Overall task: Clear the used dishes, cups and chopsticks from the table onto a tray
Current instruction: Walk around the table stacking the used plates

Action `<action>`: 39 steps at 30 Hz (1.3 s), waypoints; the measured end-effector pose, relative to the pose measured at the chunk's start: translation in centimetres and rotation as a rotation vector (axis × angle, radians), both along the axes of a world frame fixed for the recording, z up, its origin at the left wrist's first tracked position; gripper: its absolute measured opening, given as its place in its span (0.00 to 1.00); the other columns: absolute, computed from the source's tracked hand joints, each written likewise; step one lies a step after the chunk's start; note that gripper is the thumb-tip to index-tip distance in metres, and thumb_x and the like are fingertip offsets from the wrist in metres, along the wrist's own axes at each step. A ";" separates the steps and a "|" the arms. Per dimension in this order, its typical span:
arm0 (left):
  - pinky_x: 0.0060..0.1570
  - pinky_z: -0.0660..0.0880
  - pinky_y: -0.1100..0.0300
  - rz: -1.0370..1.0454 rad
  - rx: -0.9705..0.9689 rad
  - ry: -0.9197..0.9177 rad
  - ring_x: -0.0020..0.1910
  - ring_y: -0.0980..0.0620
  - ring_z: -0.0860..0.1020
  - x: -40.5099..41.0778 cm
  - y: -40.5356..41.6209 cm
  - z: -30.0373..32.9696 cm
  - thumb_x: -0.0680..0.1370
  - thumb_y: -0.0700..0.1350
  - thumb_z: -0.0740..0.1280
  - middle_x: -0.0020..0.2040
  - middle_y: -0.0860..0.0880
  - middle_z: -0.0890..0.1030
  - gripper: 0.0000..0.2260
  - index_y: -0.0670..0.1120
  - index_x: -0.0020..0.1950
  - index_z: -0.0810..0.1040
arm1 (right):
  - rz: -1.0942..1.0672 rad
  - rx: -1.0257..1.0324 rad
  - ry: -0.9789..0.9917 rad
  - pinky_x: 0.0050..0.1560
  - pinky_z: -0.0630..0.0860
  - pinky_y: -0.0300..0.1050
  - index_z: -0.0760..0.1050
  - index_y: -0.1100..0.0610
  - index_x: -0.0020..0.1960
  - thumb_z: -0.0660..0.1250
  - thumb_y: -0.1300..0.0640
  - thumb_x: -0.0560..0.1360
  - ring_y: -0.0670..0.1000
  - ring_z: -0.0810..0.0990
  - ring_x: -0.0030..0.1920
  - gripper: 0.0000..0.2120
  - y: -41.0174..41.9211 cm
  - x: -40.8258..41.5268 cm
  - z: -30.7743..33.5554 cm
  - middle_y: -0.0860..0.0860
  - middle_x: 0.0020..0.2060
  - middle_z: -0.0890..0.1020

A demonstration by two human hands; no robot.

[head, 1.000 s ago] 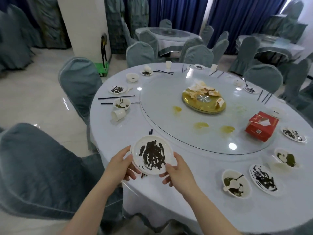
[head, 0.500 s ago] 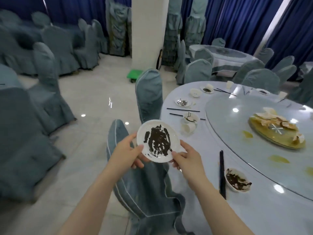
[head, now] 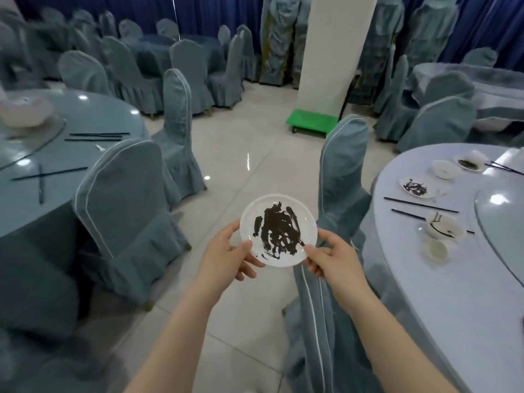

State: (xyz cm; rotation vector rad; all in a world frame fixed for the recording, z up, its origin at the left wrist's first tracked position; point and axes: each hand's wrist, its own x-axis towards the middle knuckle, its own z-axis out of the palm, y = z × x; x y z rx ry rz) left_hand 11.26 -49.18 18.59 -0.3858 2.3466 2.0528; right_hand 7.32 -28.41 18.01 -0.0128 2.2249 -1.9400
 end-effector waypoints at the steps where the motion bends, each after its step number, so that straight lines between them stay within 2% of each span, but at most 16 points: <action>1: 0.25 0.71 0.64 0.001 0.009 -0.001 0.26 0.52 0.78 -0.9 -0.5 -0.2 0.80 0.39 0.60 0.35 0.44 0.85 0.17 0.59 0.63 0.69 | -0.010 -0.006 -0.003 0.29 0.73 0.33 0.72 0.53 0.66 0.68 0.62 0.75 0.43 0.77 0.28 0.20 -0.5 -1.1 -0.2 0.52 0.31 0.83; 6: 0.25 0.71 0.64 -0.025 0.010 -0.019 0.26 0.52 0.77 -8.1 -3.3 -0.6 0.80 0.40 0.60 0.35 0.44 0.85 0.17 0.64 0.56 0.70 | -0.103 -0.062 -0.028 0.31 0.74 0.35 0.74 0.50 0.62 0.67 0.60 0.76 0.43 0.77 0.28 0.16 -3.5 -7.3 -1.9 0.50 0.31 0.83; 12: 0.25 0.70 0.64 -0.096 0.024 -0.064 0.26 0.52 0.76 -19.3 -5.4 -2.4 0.80 0.39 0.61 0.35 0.42 0.84 0.16 0.59 0.62 0.71 | -0.202 -0.059 -0.061 0.32 0.74 0.37 0.77 0.48 0.57 0.66 0.59 0.76 0.42 0.77 0.30 0.11 -4.6 -15.8 -3.3 0.51 0.37 0.85; 15: 0.25 0.70 0.64 -0.127 0.041 -0.087 0.25 0.52 0.76 -23.7 -6.4 -3.1 0.80 0.39 0.61 0.34 0.41 0.84 0.16 0.61 0.58 0.71 | -0.272 -0.014 -0.077 0.30 0.73 0.33 0.78 0.48 0.55 0.65 0.60 0.76 0.41 0.78 0.31 0.11 -4.8 -19.9 -3.2 0.47 0.38 0.85; 18: 0.24 0.70 0.63 -0.172 0.060 -0.105 0.24 0.51 0.76 -28.6 -8.1 -3.3 0.80 0.39 0.61 0.34 0.40 0.84 0.16 0.62 0.56 0.71 | -0.360 -0.079 -0.094 0.30 0.74 0.33 0.78 0.51 0.54 0.65 0.63 0.76 0.42 0.78 0.30 0.10 -5.9 -24.0 -3.3 0.49 0.38 0.85; 26: 0.24 0.70 0.64 -0.361 0.056 -0.052 0.24 0.52 0.76 -44.4 -11.8 -2.9 0.80 0.39 0.61 0.34 0.41 0.84 0.16 0.59 0.60 0.72 | -0.629 -0.082 -0.090 0.37 0.76 0.37 0.79 0.51 0.52 0.67 0.62 0.76 0.44 0.81 0.35 0.08 -7.7 -33.3 -4.2 0.49 0.41 0.85; 29: 0.23 0.70 0.64 -0.445 0.046 -0.043 0.24 0.52 0.76 -49.8 -11.0 -2.5 0.80 0.38 0.61 0.33 0.41 0.84 0.16 0.57 0.62 0.72 | -0.742 -0.085 -0.106 0.41 0.77 0.41 0.80 0.49 0.50 0.68 0.60 0.75 0.46 0.82 0.38 0.07 -7.0 -35.7 -4.5 0.48 0.42 0.86; 35: 0.23 0.70 0.64 -0.623 0.022 -0.048 0.24 0.53 0.76 -58.2 -5.8 -2.3 0.80 0.38 0.61 0.33 0.41 0.84 0.17 0.55 0.63 0.72 | -1.003 -0.114 -0.167 0.43 0.77 0.44 0.81 0.51 0.50 0.70 0.58 0.74 0.47 0.82 0.39 0.06 -2.4 -38.7 -6.4 0.49 0.42 0.86; 39: 0.22 0.70 0.64 -0.730 -0.002 -0.029 0.23 0.53 0.76 -63.9 -0.2 -2.7 0.80 0.37 0.61 0.33 0.41 0.84 0.16 0.54 0.65 0.72 | -1.169 -0.190 -0.226 0.36 0.73 0.41 0.81 0.54 0.49 0.71 0.60 0.73 0.48 0.80 0.37 0.06 2.4 -41.9 -8.5 0.52 0.38 0.85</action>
